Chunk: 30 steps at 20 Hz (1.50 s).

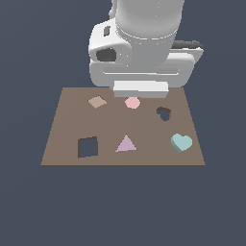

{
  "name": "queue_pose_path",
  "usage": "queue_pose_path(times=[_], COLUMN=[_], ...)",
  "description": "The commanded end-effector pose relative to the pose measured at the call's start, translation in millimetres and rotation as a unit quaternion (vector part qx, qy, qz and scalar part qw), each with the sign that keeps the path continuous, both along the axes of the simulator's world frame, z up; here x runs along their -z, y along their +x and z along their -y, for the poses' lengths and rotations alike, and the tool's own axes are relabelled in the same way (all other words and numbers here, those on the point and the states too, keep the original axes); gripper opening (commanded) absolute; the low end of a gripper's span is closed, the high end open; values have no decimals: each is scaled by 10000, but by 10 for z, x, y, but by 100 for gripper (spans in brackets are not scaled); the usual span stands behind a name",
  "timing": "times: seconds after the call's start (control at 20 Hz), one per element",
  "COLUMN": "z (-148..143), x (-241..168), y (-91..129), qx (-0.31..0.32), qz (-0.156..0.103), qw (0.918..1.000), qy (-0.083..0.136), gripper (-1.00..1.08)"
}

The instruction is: Insert a designated object into the corresponding slot on a board.

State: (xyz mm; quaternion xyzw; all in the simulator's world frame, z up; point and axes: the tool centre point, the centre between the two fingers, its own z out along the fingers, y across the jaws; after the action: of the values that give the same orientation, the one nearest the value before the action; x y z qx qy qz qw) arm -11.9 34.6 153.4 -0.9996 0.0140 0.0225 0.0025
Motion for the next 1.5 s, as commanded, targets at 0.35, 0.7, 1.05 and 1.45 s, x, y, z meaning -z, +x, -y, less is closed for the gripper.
queue_pose_path(times=[0.35,0.7,1.05,1.45], z=[-292,-615,-961,-1261], x=[164,353,575,801], y=[14,95,270,534], qx=[827,1763,2831,3890], qz=[29,64,105,145], qw=[9966,9843,9590,9211], qy=[-22,-48,-78,-107], gripper=[100,100,100,100])
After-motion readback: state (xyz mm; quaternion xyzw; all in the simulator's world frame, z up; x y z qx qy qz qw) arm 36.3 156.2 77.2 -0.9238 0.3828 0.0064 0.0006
